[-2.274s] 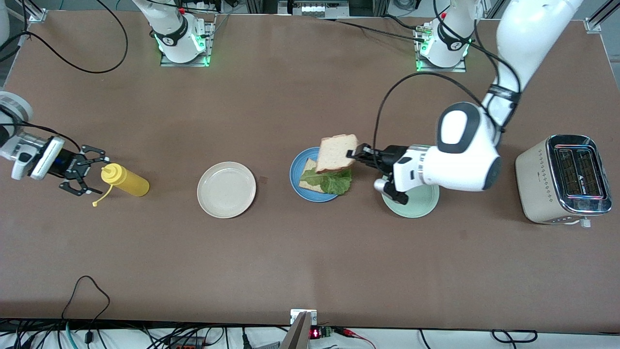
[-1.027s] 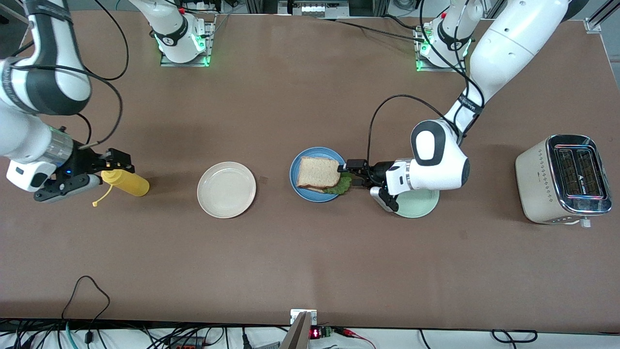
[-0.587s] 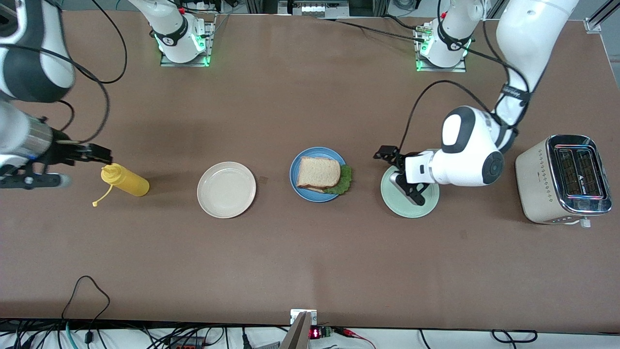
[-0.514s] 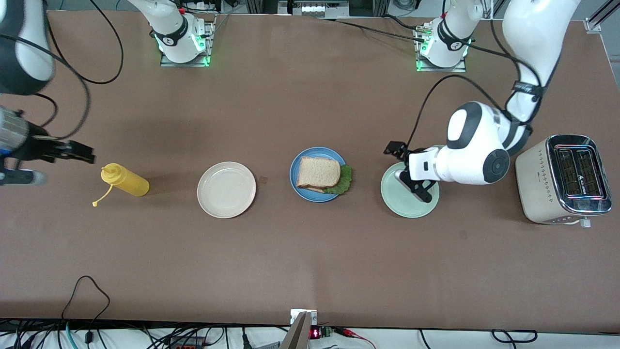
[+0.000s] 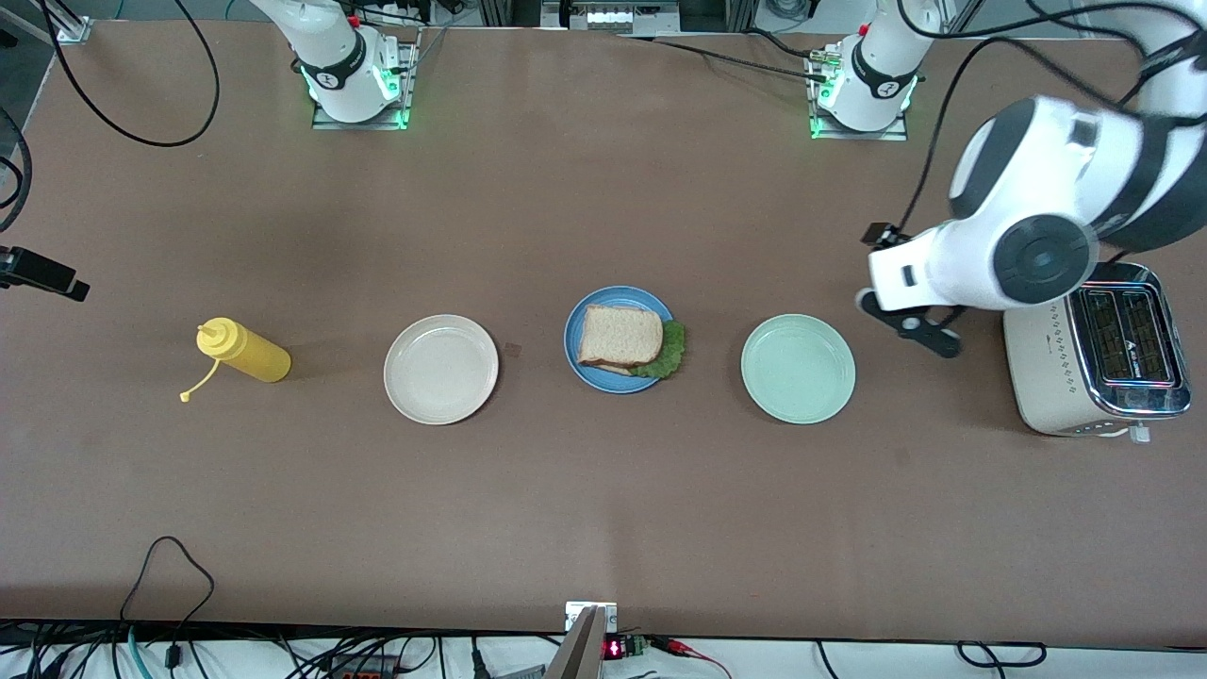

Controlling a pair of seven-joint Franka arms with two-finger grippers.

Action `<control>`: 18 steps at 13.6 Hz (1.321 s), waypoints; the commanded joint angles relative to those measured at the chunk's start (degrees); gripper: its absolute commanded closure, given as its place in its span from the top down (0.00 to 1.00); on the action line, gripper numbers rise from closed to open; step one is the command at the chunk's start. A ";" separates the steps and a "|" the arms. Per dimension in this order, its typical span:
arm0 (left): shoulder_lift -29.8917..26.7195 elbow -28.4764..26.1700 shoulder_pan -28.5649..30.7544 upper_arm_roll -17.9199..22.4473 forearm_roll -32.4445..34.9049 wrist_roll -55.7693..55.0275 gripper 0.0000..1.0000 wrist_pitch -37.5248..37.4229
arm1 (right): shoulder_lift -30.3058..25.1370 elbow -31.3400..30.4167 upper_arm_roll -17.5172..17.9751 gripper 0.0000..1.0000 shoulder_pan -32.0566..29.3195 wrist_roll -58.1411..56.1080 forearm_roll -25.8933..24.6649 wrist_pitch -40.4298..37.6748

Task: Make sandwich in blue plate with both arms

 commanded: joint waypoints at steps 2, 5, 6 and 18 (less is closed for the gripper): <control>-12.43 -6.58 -4.56 12.48 -5.46 -1.37 1.00 10.39 | -8.89 -12.39 0.81 1.00 2.37 0.75 -2.79 5.54; -20.20 -14.63 -6.96 20.35 -7.78 -4.02 1.00 20.81 | -10.75 -13.65 0.63 1.00 2.28 0.76 -1.22 3.36; -20.73 -14.63 -6.96 20.36 -7.60 -4.10 1.00 20.73 | -11.19 -13.39 0.46 1.00 2.28 0.58 0.79 2.22; -23.02 -14.20 -6.70 20.36 -7.43 -4.45 1.00 14.75 | -12.95 -12.77 1.42 1.00 2.55 -0.48 -0.68 -0.25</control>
